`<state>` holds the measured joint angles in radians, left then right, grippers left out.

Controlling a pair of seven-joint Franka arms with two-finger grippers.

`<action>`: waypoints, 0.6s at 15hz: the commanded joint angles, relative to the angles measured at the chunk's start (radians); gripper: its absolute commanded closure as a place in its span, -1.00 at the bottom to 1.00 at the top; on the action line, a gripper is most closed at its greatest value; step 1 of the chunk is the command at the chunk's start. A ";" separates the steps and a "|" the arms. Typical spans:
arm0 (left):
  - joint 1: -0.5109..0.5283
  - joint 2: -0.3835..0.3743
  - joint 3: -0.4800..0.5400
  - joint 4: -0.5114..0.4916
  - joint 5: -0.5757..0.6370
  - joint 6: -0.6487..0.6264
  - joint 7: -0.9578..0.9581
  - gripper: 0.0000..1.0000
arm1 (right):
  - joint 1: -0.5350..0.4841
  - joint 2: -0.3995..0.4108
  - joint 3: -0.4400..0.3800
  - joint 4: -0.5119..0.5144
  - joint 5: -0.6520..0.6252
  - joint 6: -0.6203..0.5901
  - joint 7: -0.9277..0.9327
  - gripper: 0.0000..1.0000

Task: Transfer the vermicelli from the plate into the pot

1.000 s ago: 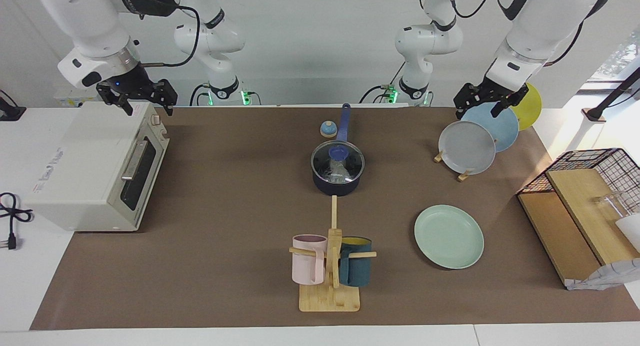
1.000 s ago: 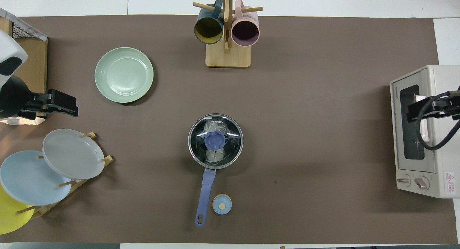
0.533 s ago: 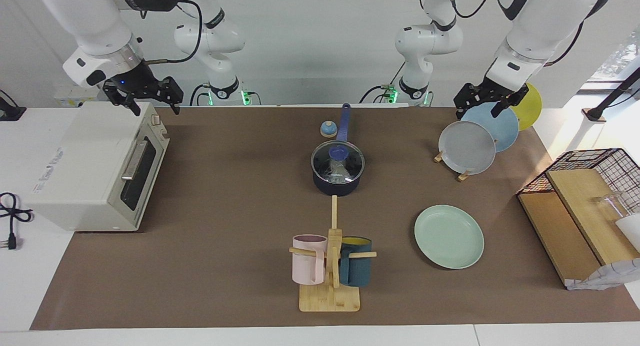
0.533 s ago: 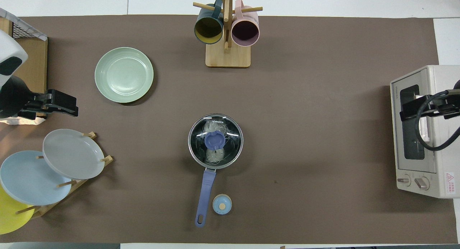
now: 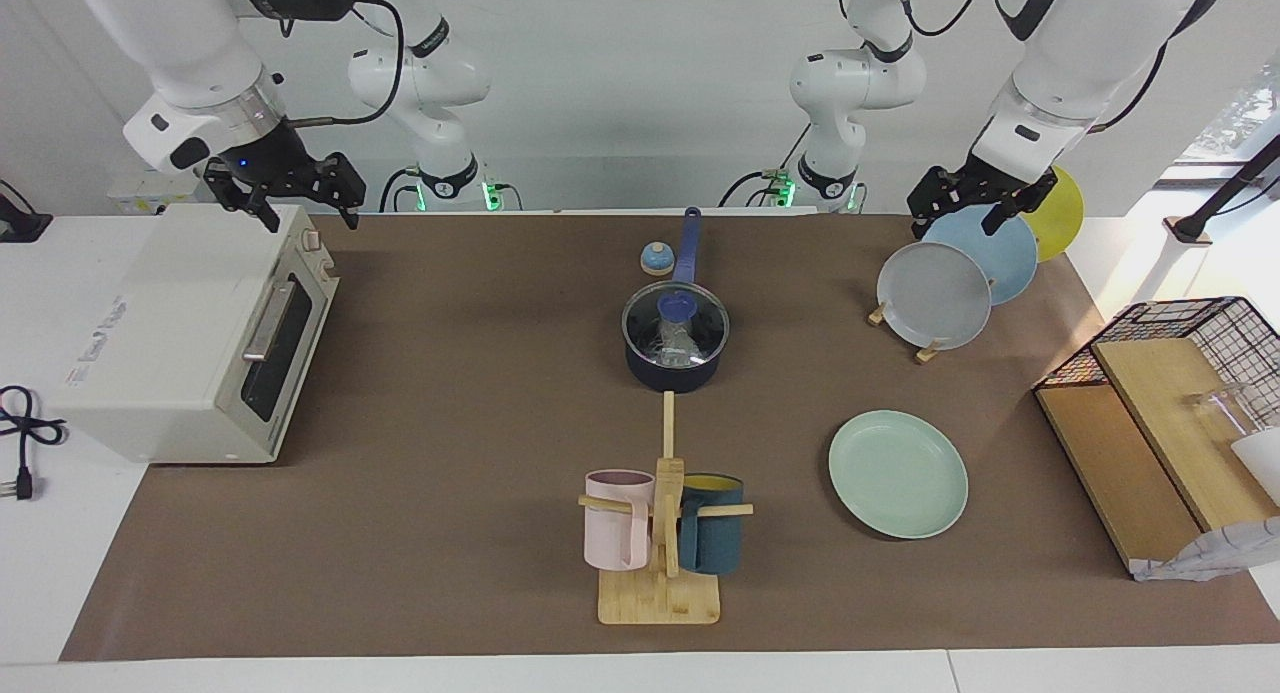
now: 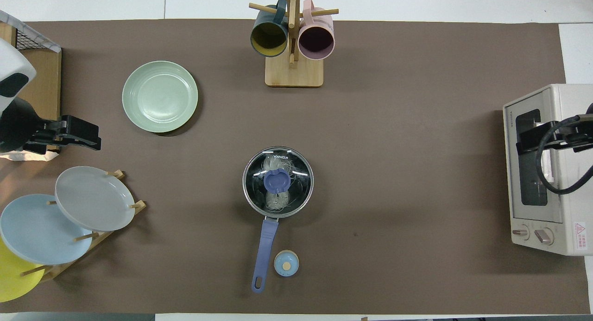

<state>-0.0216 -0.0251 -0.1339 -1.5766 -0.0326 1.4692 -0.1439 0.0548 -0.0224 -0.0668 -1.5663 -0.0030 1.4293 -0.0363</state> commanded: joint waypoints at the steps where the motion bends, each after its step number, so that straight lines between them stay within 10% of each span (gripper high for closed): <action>1: -0.008 -0.010 0.010 0.001 -0.004 -0.010 -0.010 -1.00 | 0.002 0.006 -0.002 0.014 0.009 0.005 -0.008 -1.00; 9: -0.008 -0.010 0.010 0.001 -0.004 -0.010 -0.010 -1.00 | 0.002 -0.004 0.002 0.014 0.009 0.000 -0.008 -1.00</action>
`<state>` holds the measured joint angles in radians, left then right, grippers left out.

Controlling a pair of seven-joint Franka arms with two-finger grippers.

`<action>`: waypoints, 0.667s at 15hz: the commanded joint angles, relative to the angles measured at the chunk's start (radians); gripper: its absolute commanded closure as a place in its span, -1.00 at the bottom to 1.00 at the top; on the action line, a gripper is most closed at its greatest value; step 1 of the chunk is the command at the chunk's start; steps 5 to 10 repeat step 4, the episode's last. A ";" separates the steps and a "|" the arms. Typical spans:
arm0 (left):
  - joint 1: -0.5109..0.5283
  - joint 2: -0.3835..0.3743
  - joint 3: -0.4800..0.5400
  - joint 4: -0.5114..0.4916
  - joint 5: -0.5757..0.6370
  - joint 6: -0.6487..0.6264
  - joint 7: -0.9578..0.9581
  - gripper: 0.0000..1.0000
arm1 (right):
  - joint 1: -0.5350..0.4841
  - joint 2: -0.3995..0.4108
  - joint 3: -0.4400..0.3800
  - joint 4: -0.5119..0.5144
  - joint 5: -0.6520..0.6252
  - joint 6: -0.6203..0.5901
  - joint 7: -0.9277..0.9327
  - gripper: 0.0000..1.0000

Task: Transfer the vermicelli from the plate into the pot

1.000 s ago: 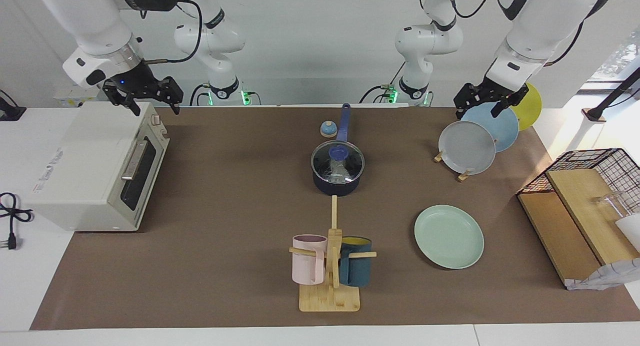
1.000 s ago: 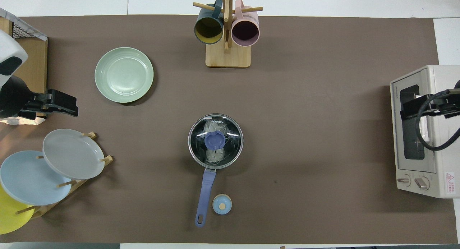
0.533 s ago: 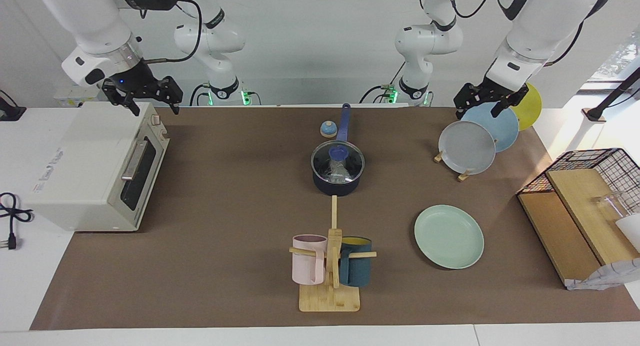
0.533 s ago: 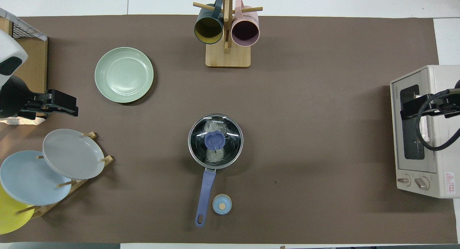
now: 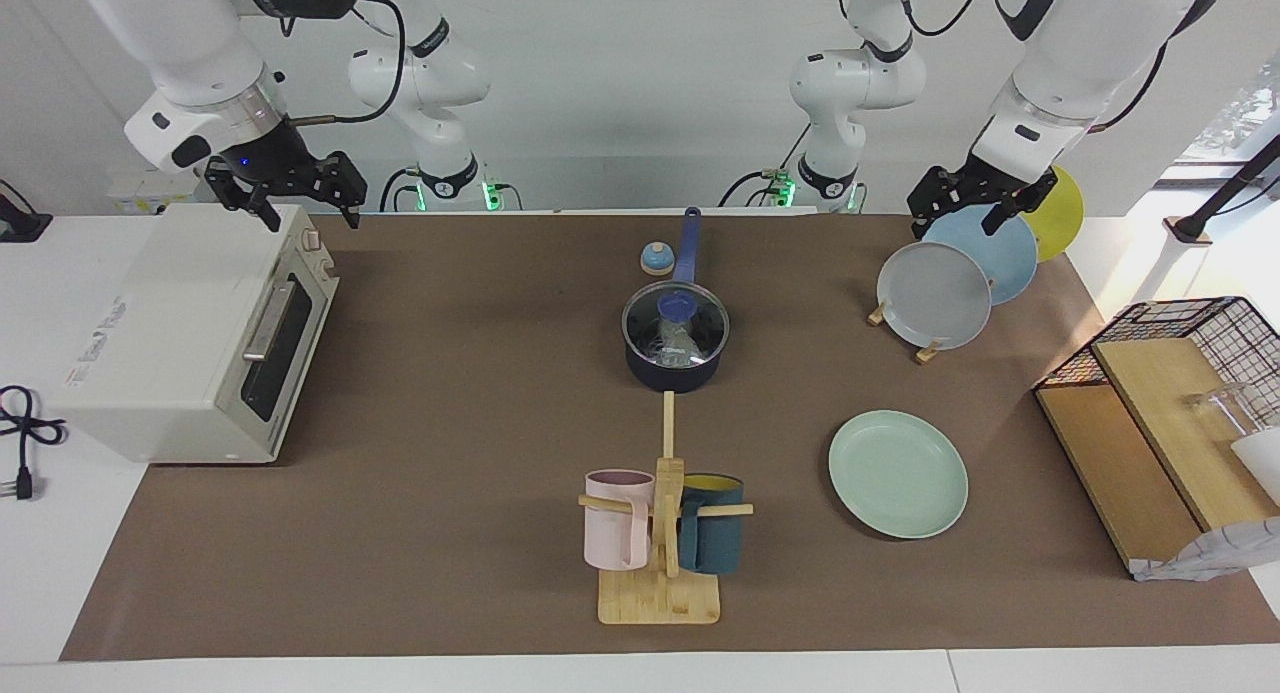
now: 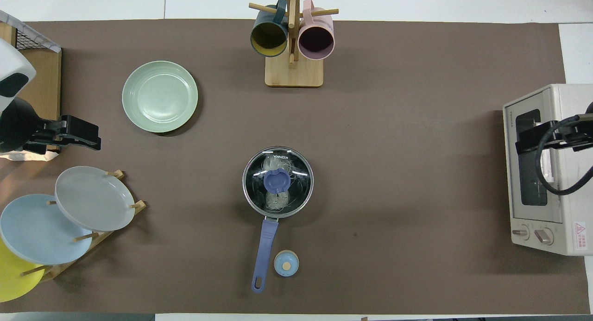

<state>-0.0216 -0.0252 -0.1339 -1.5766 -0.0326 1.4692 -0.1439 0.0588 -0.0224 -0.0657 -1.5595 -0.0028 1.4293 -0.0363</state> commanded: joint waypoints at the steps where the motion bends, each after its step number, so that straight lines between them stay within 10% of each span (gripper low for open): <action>1: -0.008 -0.010 0.010 0.001 -0.004 -0.010 -0.010 -1.00 | -0.001 -0.005 0.001 0.006 0.009 0.000 -0.008 -1.00; 10: -0.008 -0.010 0.010 0.001 -0.004 -0.010 -0.010 -1.00 | -0.001 -0.005 0.003 0.006 0.009 0.002 -0.007 -1.00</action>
